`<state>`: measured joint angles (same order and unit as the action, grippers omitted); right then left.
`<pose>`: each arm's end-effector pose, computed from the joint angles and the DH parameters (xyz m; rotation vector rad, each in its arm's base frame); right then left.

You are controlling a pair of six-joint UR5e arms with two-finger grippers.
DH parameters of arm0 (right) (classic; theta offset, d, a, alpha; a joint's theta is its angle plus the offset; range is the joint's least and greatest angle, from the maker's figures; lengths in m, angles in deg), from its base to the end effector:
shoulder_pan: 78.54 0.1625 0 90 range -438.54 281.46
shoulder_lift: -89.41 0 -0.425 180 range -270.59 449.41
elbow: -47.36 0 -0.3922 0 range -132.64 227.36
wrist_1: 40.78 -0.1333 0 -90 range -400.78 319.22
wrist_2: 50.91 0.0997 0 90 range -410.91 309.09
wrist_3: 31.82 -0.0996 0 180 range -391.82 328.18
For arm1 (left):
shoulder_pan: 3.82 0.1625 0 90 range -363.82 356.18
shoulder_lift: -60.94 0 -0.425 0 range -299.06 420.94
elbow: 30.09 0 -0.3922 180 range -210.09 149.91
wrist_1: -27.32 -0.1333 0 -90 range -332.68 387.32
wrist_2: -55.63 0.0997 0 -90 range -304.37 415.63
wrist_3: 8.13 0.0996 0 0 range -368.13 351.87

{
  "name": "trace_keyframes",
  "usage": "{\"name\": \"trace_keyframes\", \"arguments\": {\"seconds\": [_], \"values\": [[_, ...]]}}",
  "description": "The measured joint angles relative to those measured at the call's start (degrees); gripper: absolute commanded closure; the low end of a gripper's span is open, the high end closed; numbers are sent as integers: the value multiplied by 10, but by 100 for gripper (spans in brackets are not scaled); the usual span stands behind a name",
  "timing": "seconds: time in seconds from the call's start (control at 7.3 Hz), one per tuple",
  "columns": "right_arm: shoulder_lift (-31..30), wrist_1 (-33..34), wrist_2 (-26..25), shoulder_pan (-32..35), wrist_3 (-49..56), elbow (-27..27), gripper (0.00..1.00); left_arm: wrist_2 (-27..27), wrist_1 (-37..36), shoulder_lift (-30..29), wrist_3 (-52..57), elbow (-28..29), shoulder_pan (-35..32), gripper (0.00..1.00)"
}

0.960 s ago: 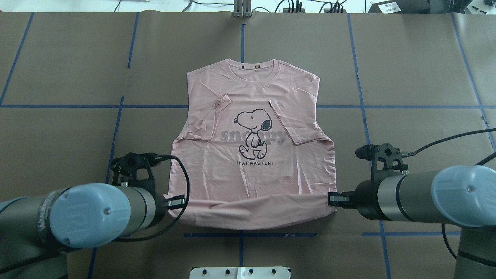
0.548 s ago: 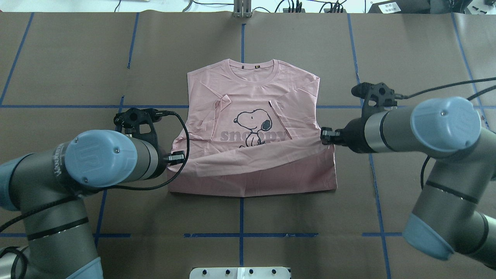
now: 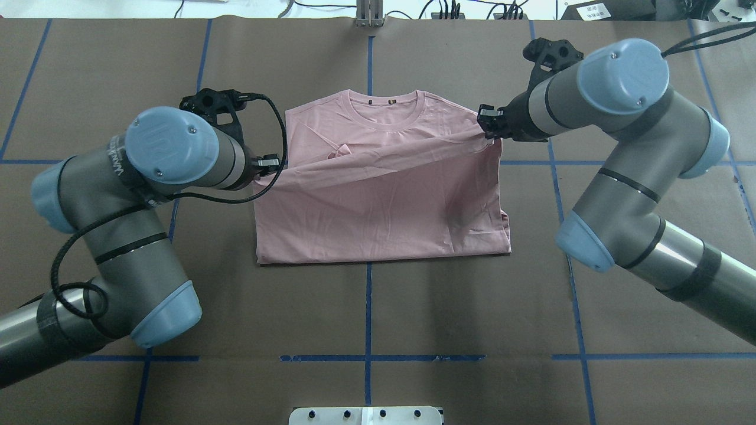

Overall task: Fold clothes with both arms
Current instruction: 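Lift the hem with both grippers and fold it toward the collar, then lay the hem down near the collar and open both grippers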

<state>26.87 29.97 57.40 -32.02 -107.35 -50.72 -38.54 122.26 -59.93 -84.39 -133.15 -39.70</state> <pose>-0.3731 -0.5417 0.2847 0.2281 -0.9711 0.3599 0.4454 -0.4778 0.2454 0.2972 0.8065 -0.3314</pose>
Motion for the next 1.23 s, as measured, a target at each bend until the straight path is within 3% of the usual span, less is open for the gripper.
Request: {"name": "trace_keyframes", "arguments": {"seconds": [0.27, 0.55, 0.82, 1.23], "values": [[61, -1, 19, 34, 4, 90, 100, 0, 80, -35, 3, 112, -30, 100], [126, -1, 22, 46, 5, 186, 100, 1, 130, -59, 3, 188, -48, 100], [152, -12, 22, 49, 7, 237, 100, 2, 144, -90, 3, 230, -55, 100], [155, -84, 21, 49, 8, 288, 100, 3, 146, -105, -2, 250, -56, 100]]}}
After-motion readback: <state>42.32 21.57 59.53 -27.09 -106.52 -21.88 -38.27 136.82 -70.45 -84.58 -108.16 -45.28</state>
